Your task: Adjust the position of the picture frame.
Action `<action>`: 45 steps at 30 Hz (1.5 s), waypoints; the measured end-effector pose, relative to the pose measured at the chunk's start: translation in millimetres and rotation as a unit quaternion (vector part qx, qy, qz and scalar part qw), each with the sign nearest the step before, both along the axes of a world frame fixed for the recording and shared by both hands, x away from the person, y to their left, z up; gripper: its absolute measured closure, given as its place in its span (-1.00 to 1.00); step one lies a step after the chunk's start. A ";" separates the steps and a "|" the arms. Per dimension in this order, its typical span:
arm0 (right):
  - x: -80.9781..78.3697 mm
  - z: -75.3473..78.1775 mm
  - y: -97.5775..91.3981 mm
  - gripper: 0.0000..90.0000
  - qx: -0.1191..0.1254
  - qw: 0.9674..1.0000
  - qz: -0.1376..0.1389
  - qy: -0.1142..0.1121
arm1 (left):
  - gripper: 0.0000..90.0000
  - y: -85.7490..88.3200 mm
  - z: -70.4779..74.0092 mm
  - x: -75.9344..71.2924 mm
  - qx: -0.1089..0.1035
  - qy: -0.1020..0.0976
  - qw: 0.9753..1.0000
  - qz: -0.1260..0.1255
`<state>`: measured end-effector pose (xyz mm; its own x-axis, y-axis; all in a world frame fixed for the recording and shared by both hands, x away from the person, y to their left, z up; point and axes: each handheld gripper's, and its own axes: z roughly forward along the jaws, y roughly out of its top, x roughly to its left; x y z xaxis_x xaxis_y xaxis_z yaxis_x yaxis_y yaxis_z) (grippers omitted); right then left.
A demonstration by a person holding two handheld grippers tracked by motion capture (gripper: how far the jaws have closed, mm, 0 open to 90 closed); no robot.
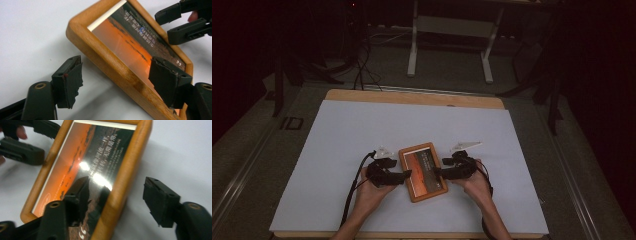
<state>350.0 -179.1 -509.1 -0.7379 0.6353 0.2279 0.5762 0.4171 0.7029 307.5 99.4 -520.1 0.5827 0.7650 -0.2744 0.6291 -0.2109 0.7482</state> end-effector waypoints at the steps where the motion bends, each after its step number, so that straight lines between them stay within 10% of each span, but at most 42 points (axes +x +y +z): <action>1: 0.0 0.0 0.0 -0.21 0.000 1.000 0.000 0.000 | -0.46 0.0 0.0 0.0 0.000 0.000 1.000 0.000; 10: 9.9 -6.2 12.0 -0.37 0.007 0.999 0.012 0.029 | -0.63 -15.8 -10.0 -2.0 -0.010 0.035 0.999 0.013; 27: 22.6 -20.2 9.5 -0.30 0.051 0.993 0.039 0.099 | -0.27 -17.1 -17.6 1.7 -0.051 0.076 0.996 0.002; 45: 3.7 8.4 -17.2 0.25 0.105 0.992 0.015 0.067 | 0.42 4.5 7.8 1.3 -0.150 0.052 0.987 -0.019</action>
